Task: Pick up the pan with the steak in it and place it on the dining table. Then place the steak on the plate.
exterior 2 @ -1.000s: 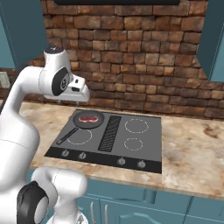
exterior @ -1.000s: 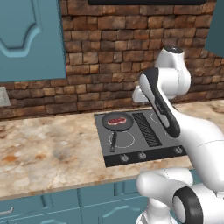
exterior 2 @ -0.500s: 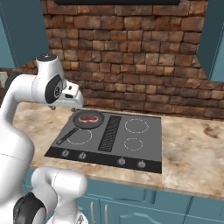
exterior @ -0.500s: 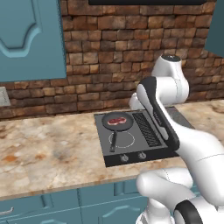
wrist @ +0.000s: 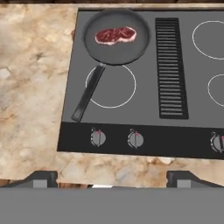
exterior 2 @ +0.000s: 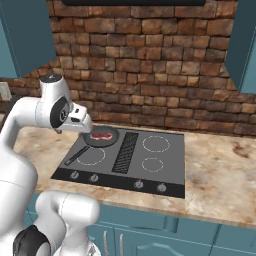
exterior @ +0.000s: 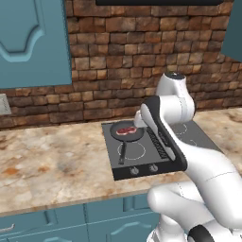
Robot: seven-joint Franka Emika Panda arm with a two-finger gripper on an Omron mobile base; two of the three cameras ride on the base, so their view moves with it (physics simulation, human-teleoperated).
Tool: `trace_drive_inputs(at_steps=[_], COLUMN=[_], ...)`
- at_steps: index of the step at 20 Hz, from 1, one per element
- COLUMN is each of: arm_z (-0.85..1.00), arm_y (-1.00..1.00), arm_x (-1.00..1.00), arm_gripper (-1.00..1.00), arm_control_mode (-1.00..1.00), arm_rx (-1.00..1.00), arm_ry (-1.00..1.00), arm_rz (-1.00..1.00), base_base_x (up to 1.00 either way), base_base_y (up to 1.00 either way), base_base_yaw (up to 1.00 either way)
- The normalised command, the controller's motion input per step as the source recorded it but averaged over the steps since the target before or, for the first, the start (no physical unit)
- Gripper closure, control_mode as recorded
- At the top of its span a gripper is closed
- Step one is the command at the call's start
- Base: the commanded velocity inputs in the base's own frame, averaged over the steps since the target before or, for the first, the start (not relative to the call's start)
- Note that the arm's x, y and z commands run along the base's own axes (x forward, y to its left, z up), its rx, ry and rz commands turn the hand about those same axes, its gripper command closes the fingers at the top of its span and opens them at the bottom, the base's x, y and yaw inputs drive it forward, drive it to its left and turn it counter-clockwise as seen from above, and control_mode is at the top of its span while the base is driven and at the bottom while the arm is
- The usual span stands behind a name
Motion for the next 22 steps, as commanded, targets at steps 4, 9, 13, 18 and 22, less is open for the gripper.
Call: trace_drive_inputs(at_steps=[4, 9, 13, 18, 22], arm_z=[-0.40, -0.42, -0.43, -0.43, -0.43], arm_y=[0.14, 0.13, 0.16, 0.17, 0.18], arm_x=[0.09, 0.20, 0.29, 0.30, 0.29], arm_gripper=[-1.00, -1.00, -1.00, -1.00, -1.00], arm_control_mode=[-1.00, -1.00, -1.00, -1.00, -1.00], arm_rx=[0.00, 0.00, 0.00, 0.00, 0.00], arm_ry=[0.03, 0.02, 0.01, 0.01, 0.00], arm_rz=[-0.03, -0.04, -0.04, -0.03, -0.04], base_base_x=[0.00, 0.00, 0.00, 0.00, 0.00], base_base_y=[0.00, 0.00, 0.00, 0.00, 0.00], base_base_yaw=[0.00, 0.00, 0.00, 0.00, 0.00])
